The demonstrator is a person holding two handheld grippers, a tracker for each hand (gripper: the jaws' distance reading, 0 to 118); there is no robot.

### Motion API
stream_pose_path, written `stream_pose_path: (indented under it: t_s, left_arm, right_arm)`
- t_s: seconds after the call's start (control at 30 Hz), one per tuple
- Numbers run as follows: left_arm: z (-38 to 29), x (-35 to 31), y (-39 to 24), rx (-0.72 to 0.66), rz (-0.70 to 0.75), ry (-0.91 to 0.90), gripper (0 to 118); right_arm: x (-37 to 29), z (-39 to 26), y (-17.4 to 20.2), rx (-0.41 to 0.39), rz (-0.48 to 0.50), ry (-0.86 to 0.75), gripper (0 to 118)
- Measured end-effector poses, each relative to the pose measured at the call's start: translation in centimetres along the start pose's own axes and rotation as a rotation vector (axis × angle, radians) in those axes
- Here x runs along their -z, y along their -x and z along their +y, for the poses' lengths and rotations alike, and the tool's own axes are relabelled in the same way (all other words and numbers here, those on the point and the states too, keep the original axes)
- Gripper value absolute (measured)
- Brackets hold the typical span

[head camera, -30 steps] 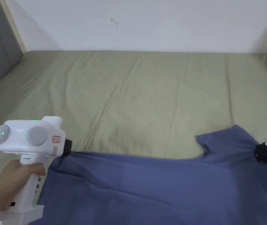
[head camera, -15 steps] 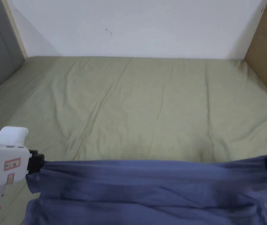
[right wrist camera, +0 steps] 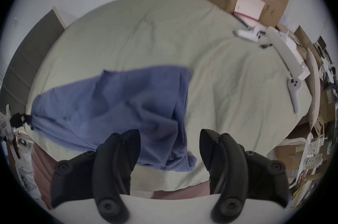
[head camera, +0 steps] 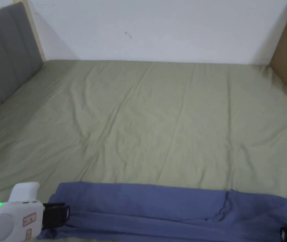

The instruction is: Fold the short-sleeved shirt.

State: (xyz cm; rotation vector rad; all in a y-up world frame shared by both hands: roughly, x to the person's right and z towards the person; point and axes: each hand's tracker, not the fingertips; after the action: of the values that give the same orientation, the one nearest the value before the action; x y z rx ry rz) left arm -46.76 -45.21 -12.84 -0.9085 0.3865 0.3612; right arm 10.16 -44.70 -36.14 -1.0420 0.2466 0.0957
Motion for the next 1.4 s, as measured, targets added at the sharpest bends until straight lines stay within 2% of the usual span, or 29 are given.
stream_pose_path:
  t_s: [0.07,0.1,0.13,0.17,0.2,0.23,0.3,0.33,0.4,0.43,0.5,0.53,0.57,0.63,0.7,0.8,0.9,0.93,0.97,1.0,1.03,1.1,1.23,1.33,1.4]
  left_arm:
    - [0.5,-1.2,0.5,-0.048,-0.009,-0.039,91]
    - [0.6,-2.4,0.4,-0.082,-0.043,-0.080,77]
    - [0.6,-2.9,0.7,-0.105,-0.072,-0.103,54]
    - [0.5,-3.5,1.1,-0.140,-0.107,-0.134,25]
    - [0.4,-3.6,1.6,-0.169,-0.135,-0.152,0]
    - [-0.1,-4.0,1.2,-0.192,-0.126,-0.148,0]
    - [-0.4,-3.6,2.0,-0.213,-0.115,-0.121,0]
    - [-0.6,-3.4,2.3,-0.237,-0.099,-0.108,0]
    - [-1.4,-3.3,2.8,-0.290,-0.108,-0.114,4]
    - [-1.6,-3.1,3.3,-0.328,-0.133,-0.117,22]
    - [-2.1,-2.7,4.3,-0.413,-0.219,-0.097,86]
    - [-2.2,-2.2,4.6,-0.448,-0.238,-0.083,100]
    - [-2.4,-1.5,5.1,-0.484,-0.252,-0.063,105]
    - [-2.9,-0.2,5.7,-0.547,-0.256,-0.049,105]
    - [-3.1,1.5,5.8,-0.565,-0.285,-0.012,104]
    - [-2.9,3.8,5.6,-0.569,-0.311,0.074,104]
    - [-2.7,6.0,5.0,-0.560,-0.375,0.112,104]
    - [-2.4,6.5,5.0,-0.563,-0.352,0.124,99]
    - [-2.1,6.5,5.2,-0.579,-0.306,0.123,82]
    - [-1.7,6.1,5.4,-0.541,-0.260,0.121,28]
    - [-1.8,5.7,5.8,-0.501,-0.190,0.121,10]
    - [-1.7,5.8,6.3,-0.569,-0.336,0.140,10]
    - [0.2,3.8,3.6,-0.455,-0.240,0.087,10]
    - [2.7,1.0,-1.6,-0.264,-0.210,0.035,10]
    - [4.8,-0.7,-6.3,-0.086,-0.175,-0.003,10]
  right_arm:
    - [-1.9,1.0,0.6,-0.001,0.017,-0.074,69]
    - [-2.8,1.5,1.2,-0.007,0.031,-0.118,58]
    - [-3.3,1.8,1.7,-0.014,0.034,-0.143,39]
    - [-3.7,2.2,2.3,-0.008,0.011,-0.164,11]
    - [-3.8,2.3,2.9,-0.002,0.002,-0.186,0]
    - [-3.8,2.3,3.4,0.029,0.010,-0.215,0]
    - [-3.6,2.4,4.7,0.052,0.095,-0.223,0]
    - [-3.3,2.4,5.4,0.056,0.090,-0.219,0]
    - [-2.4,2.5,7.2,0.011,0.134,-0.183,0]
    - [-2.0,2.5,7.7,0.010,0.133,-0.182,0]
    - [-1.2,2.4,9.2,-0.020,0.171,-0.147,0]
    - [-0.9,2.3,9.7,-0.018,0.184,-0.141,0]
    - [-0.7,2.2,10.2,-0.020,0.202,-0.125,0]
    - [-0.3,2.0,11.2,-0.043,0.227,-0.104,0]
    - [-0.1,1.7,12.3,-0.124,0.231,-0.078,0]
    - [0.2,1.3,13.2,-0.197,0.207,-0.057,0]
    - [0.7,1.4,13.0,-0.182,0.215,-0.044,0]
    - [0.8,1.4,12.9,-0.171,0.222,-0.037,0]
    - [0.9,1.3,12.8,-0.159,0.225,-0.029,0]
    - [0.9,1.2,12.6,-0.159,0.233,-0.021,0]
    - [0.9,1.1,12.4,-0.159,0.235,-0.022,0]
    - [1.0,1.0,12.1,-0.163,0.228,-0.019,0]
    - [1.3,0.8,11.0,-0.134,0.231,-0.009,0]
    - [1.3,0.9,9.8,-0.099,0.232,-0.011,0]
    - [1.0,0.7,8.9,-0.083,0.227,-0.019,0]
